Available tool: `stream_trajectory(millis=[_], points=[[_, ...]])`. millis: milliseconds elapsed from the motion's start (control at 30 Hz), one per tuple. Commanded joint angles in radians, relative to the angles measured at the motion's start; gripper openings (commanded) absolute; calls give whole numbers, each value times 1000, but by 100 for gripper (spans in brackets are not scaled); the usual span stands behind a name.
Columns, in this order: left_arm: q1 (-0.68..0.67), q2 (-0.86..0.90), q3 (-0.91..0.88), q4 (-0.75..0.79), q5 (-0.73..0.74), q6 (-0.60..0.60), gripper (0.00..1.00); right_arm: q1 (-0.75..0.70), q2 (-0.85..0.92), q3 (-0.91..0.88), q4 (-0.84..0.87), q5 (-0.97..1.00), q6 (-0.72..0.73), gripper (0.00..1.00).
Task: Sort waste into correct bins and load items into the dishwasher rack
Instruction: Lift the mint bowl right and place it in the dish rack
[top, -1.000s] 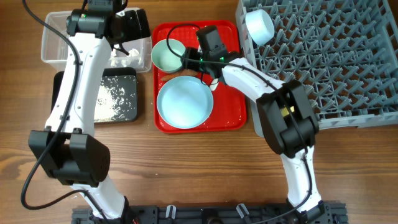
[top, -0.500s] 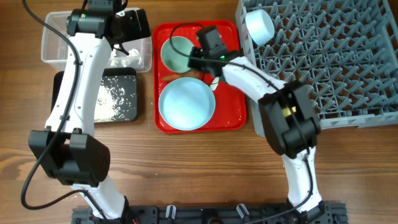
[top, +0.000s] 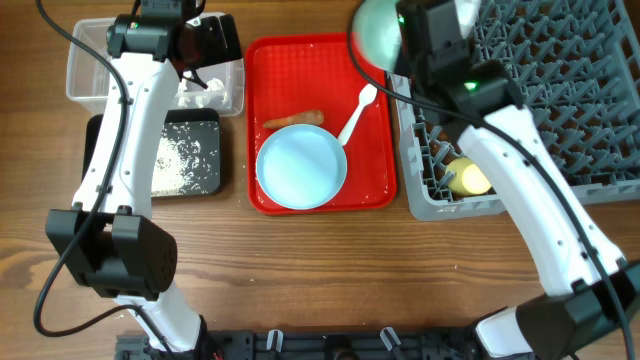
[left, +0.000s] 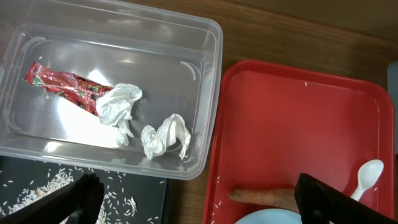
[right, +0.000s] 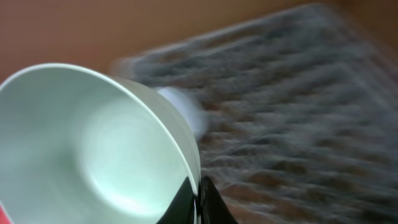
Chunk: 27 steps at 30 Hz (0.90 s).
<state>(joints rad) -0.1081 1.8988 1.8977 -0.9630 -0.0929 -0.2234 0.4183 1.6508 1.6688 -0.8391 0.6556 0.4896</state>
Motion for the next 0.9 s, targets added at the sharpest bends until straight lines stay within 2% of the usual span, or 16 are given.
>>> stream_trajectory(millis=[0,133,233,367,500,867], points=[[3,-12,15,2,-10,-2,100,-5,40,-27,-119,527,-37,5],[3,-12,15,2,-10,-2,100,-10,115,-48,-96,542,-299,5],[3,-12,15,2,-10,-2,100,-10,194,-48,-16,542,-526,4],[4,-12,15,2,-10,-2,100,-10,269,-48,68,546,-753,4],[4,-12,15,2,-10,-2,100,-15,314,-48,72,643,-829,4],[4,-12,15,2,-10,-2,100,-31,356,-48,109,604,-880,4]])
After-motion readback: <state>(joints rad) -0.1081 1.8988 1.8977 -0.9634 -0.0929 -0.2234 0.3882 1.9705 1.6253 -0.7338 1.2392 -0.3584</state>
